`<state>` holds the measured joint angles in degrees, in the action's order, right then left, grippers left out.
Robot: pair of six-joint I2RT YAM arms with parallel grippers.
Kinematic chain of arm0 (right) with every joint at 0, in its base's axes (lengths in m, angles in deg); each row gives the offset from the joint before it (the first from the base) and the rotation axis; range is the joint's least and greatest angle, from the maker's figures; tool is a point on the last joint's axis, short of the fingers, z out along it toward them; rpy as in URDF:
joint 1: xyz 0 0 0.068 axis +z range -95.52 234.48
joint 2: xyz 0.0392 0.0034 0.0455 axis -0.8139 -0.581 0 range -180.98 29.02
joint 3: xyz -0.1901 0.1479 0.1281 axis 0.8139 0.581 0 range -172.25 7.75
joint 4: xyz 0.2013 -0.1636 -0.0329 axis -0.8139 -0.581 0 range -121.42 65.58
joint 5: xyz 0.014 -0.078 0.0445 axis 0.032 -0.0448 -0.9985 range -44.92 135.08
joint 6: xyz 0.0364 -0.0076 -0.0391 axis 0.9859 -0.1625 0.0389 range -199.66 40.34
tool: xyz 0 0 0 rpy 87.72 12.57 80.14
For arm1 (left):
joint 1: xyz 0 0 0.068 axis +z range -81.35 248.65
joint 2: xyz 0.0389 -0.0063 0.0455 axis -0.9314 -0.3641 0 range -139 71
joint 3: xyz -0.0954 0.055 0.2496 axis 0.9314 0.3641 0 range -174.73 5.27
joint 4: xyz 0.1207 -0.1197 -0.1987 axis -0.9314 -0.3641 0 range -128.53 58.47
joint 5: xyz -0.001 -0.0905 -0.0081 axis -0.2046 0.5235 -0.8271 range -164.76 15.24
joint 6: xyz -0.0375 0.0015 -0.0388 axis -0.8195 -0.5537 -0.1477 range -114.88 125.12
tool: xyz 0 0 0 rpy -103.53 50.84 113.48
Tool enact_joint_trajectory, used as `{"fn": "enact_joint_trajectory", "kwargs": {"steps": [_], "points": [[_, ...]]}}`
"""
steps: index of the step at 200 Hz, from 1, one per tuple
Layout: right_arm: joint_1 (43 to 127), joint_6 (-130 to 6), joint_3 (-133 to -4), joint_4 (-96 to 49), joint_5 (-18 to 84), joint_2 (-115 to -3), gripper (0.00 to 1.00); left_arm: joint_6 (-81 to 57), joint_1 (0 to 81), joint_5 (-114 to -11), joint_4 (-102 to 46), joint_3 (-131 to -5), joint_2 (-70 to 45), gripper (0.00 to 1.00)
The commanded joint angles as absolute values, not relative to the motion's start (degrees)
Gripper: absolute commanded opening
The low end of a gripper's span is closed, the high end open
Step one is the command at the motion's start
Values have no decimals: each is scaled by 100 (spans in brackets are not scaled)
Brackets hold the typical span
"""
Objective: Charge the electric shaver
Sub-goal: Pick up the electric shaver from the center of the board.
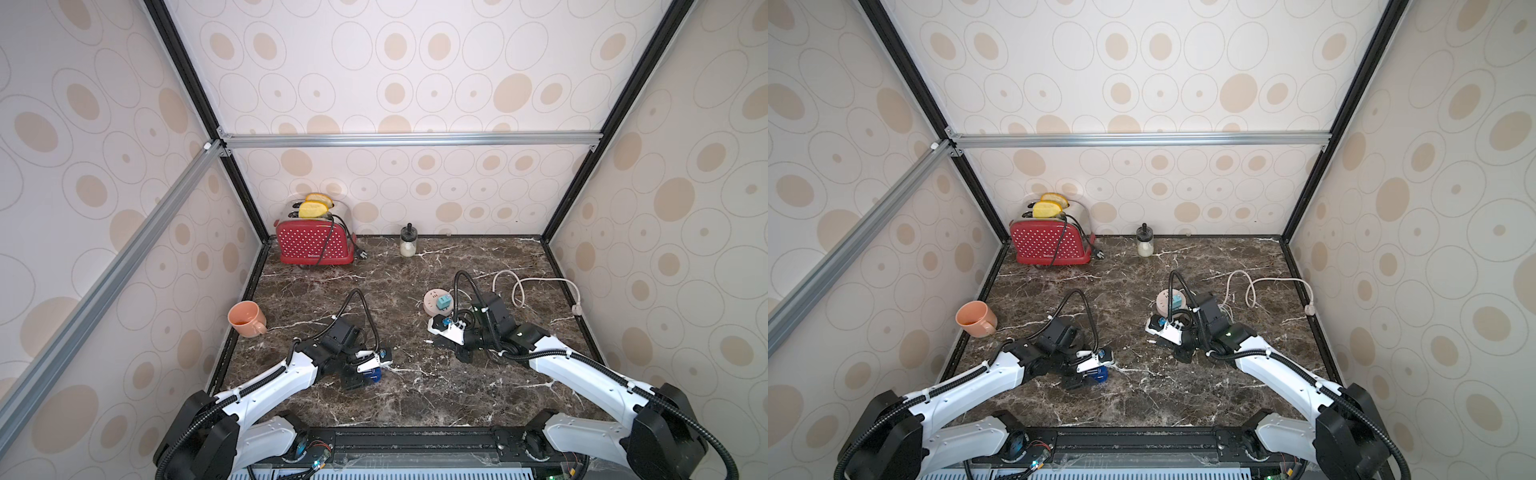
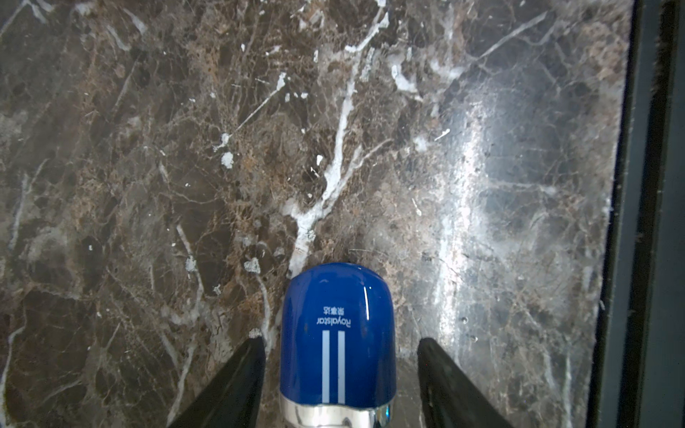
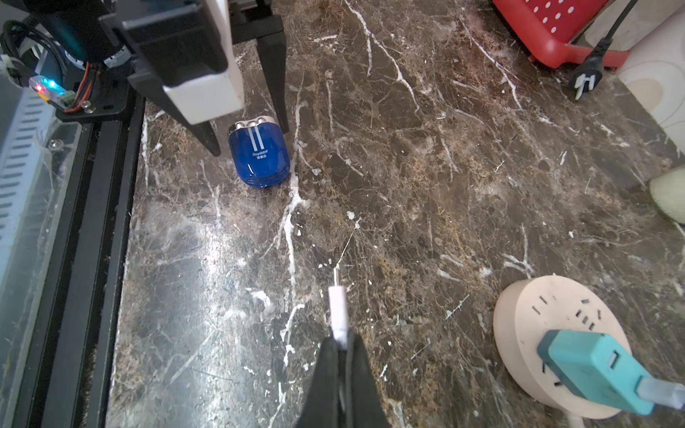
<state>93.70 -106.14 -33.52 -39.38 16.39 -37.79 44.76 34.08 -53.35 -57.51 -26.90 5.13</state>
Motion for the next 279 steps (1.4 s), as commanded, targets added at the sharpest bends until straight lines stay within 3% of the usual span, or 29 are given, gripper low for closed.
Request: {"fn": "enact_joint_trajectory", "kwargs": {"steps": [1, 68, 173, 182, 194, 206, 233, 279], "points": [[9410, -10989, -3187, -3745, 1703, -3582, 0, 4493, 3355, -5445, -5852, -2681, 384, 67], [9405, -10997, -3166, -3797, 1730, -3614, 0, 4545, 3351, -5648, -5677, -2744, -5, 62], [9408, -10747, -3333, -4084, 1561, -3924, 0, 4546, 3355, -5525, -5412, -2881, -375, 30], [9408, -10704, -3359, -4118, 1563, -3975, 0, 4510, 3353, -5498, -5412, -2912, -364, 35], [9411, -10675, -3403, -4174, 1539, -4039, 0, 4445, 3358, -5467, -5414, -2960, -373, 55], [9406, -10649, -3425, -4193, 1528, -4084, 0, 4442, 3358, -5453, -5429, -2993, -395, 63], [9411, -10601, -3448, -4196, 1458, -4109, 0, 4493, 3357, -5547, -5454, -3048, -517, 74], [9412, -10531, -3650, -4569, 1358, -4329, 0, 4461, 3358, -5721, -5364, -3127, -631, 77]]}}
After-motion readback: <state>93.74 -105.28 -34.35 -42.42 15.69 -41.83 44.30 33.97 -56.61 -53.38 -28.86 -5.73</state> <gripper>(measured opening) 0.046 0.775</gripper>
